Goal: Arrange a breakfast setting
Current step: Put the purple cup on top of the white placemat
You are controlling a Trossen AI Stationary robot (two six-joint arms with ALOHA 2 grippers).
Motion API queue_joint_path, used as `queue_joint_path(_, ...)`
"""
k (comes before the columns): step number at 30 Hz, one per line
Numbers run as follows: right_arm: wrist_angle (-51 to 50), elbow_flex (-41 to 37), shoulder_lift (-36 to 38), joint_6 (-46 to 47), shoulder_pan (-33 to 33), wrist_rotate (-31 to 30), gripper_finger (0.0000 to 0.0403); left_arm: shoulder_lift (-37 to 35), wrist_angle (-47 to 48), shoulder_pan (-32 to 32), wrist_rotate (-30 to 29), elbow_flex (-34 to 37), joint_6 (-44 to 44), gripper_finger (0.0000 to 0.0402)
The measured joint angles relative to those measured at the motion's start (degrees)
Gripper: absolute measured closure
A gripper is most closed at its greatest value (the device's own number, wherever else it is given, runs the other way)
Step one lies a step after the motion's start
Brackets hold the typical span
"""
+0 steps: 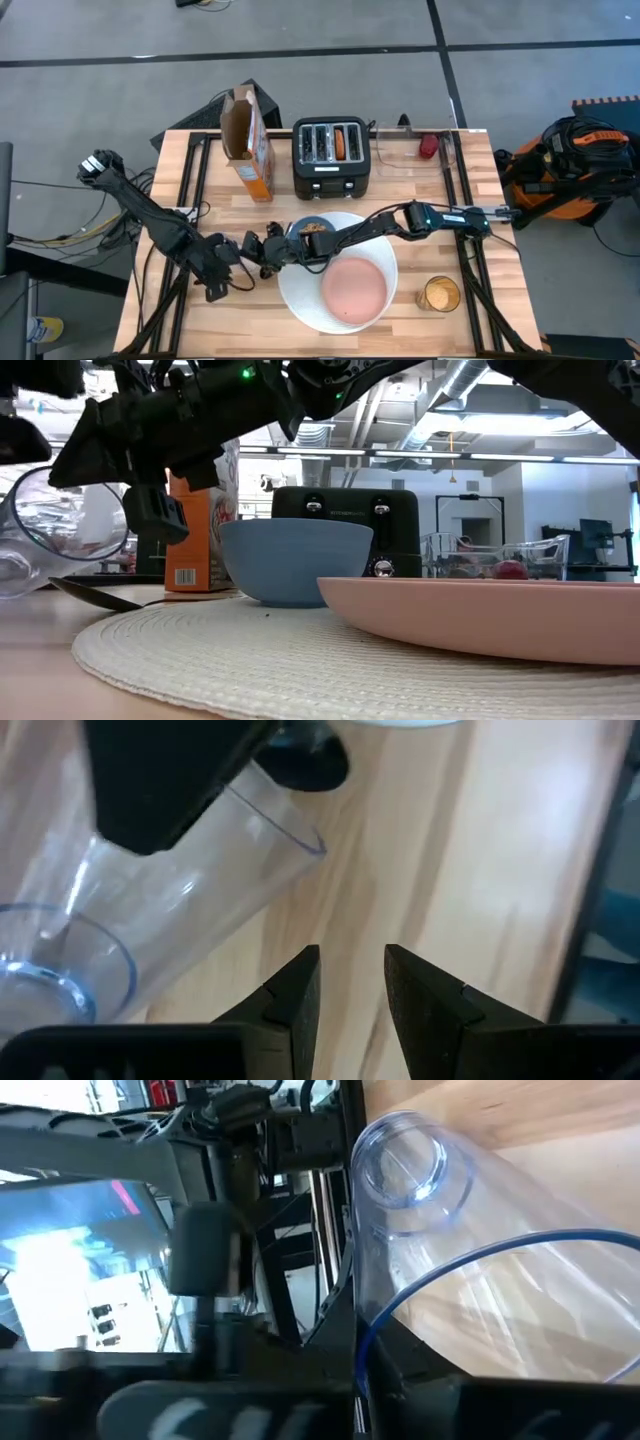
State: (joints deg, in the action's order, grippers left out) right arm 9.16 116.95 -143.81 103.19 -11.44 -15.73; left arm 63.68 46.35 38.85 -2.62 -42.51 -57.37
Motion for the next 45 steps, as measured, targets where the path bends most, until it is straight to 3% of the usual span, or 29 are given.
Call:
queue_joint_path(7, 1.32, -0.04, 0.5, -2.53, -0.02, 1.39, 0.0386, -8.42, 1.35, 0.0, 2.89, -1.39, 0.68, 0.0301)
queue_joint_path(21, 9.58, -0.02, 2.87, -8.81, -0.02, 13.99, 0.0386, -23.66, 1.87, 0.02, 7.83, -2.79, 0.95, 0.0301)
queue_joint_path(25, 4.18, 0.05, 6.47, -13.18, 0.28, 15.91, 0.0386, -26.57, 1.82, 0.02, 9.59, -2.79, 0.82, 0.0301)
queue_joint_path(31, -15.46, -0.02, 13.46, -22.31, 2.36, 18.6, 0.0386, -28.88, 1.81, 0.02, 13.13, -2.79, 1.62, 0.0301)
queue_joint_path(34, -19.15, -0.04, 15.92, -25.32, 3.58, 18.92, 0.0386, -29.2, 1.81, 0.02, 13.23, -2.79, 3.13, 0.0301)
queue_joint_path(41, -26.19, 0.0, 20.72, -37.07, 7.58, 26.94, 0.0386, -29.21, 1.75, 0.02, 10.38, -2.79, 2.2, 0.0301)
queue_joint_path(45, -28.21, 0.0, 21.69, -43.56, 10.07, 32.83, 0.0386, -29.21, 1.64, 0.02, 5.3, -2.79, -2.36, 0.0301)
